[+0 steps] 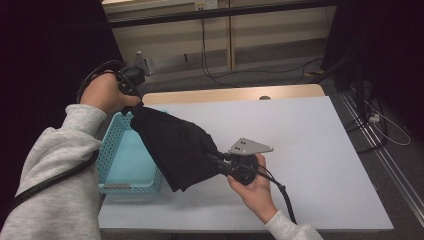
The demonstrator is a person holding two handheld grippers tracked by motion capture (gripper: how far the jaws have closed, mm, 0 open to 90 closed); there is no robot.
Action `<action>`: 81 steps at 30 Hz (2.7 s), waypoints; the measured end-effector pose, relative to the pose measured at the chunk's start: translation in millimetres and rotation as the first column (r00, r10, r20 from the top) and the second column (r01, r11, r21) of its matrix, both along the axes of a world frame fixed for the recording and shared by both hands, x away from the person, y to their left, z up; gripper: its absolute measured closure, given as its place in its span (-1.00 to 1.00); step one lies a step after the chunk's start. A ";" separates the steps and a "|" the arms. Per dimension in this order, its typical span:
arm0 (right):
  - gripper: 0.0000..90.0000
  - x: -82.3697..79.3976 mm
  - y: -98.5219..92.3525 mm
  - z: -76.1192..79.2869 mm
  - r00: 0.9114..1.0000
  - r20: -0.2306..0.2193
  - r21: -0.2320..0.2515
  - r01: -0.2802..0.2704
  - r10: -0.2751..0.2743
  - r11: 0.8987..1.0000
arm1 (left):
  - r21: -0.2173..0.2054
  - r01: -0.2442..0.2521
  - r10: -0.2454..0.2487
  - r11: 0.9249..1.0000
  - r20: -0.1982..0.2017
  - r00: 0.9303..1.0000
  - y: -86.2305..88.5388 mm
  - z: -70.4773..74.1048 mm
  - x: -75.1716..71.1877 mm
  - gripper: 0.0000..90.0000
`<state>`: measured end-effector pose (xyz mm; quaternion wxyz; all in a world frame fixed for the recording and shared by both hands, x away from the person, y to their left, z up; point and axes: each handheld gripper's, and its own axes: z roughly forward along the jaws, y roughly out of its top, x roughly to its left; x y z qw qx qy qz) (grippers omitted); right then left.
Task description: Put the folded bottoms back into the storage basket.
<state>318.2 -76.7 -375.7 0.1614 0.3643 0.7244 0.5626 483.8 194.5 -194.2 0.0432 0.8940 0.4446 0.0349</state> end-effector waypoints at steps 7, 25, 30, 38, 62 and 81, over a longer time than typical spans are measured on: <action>0.82 4.3 11.9 7.1 1.000 0.016 0.010 -0.019 0.019 1.000 | 0.000 -0.019 0.019 1.000 0.014 1.000 13.7 10.0 -1.2 0.80; 0.82 13.4 49.2 18.7 0.998 0.030 0.045 -0.060 0.059 0.997 | 0.014 -0.082 0.081 0.997 0.045 0.996 47.9 34.1 -0.9 0.80; 0.82 14.7 59.0 18.3 0.997 0.030 0.047 -0.072 0.071 0.996 | 0.017 -0.097 0.097 0.995 0.044 0.994 56.3 32.1 1.6 0.80; 0.82 16.2 71.3 17.9 0.996 0.028 0.043 -0.084 0.083 0.995 | 0.013 -0.110 0.109 0.994 0.054 0.993 63.4 33.8 2.0 0.80; 0.82 16.6 89.8 18.2 0.995 0.043 0.041 -0.093 0.091 0.995 | 0.020 -0.136 0.134 0.990 0.081 0.988 77.2 36.0 3.9 0.80; 0.82 15.5 116.7 17.6 0.990 0.044 0.031 -0.132 0.131 0.991 | 0.027 -0.154 0.150 0.988 0.115 0.982 87.9 37.6 8.9 0.80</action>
